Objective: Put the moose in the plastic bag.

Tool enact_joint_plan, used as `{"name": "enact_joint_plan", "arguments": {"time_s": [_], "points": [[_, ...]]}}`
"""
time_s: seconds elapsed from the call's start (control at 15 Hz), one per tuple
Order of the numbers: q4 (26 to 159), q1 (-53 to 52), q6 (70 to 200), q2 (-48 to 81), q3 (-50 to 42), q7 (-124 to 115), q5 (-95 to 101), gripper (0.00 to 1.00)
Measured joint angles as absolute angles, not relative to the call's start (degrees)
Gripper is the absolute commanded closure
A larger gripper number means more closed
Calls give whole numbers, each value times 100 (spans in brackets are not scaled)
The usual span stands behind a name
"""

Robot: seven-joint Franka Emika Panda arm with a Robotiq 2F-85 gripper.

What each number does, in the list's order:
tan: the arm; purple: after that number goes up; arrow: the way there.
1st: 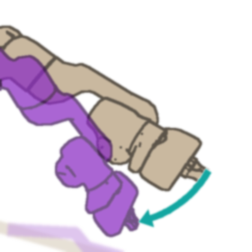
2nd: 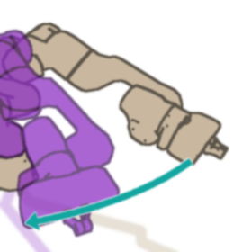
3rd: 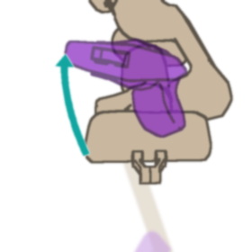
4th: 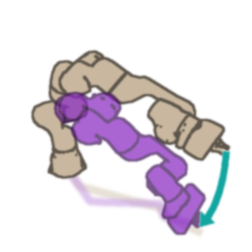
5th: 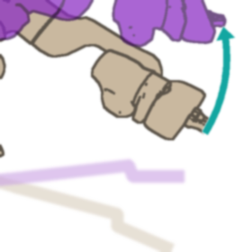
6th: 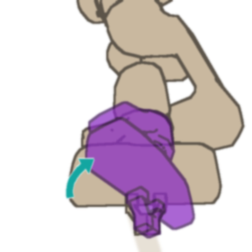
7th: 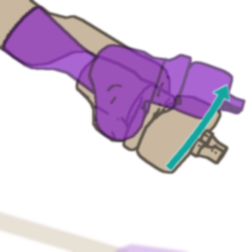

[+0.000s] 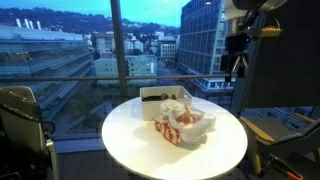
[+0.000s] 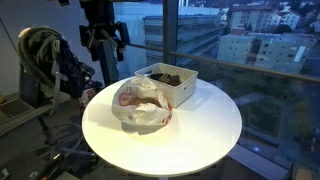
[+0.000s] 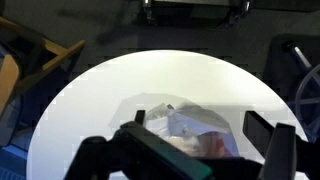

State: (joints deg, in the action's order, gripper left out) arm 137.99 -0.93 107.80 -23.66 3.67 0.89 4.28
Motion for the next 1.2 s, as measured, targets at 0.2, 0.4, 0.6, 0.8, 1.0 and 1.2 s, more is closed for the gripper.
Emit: {"name": "enact_joint_plan", "arguments": {"time_s": [0.2, 0.4, 0.6, 0.8, 1.0, 1.2], "points": [[13745, -93, 10782, -2374, 367, 89, 428, 0], [13737, -93, 10782, -2375, 367, 89, 428, 0], [13737, -93, 10782, -2375, 367, 89, 428, 0], [13742, -93, 10779, -2370, 366, 89, 428, 0], [13739, -196, 10844, -2267, 365, 164, 336, 0], [13425, -400, 11144, -1692, 369, 306, 101, 0]]}}
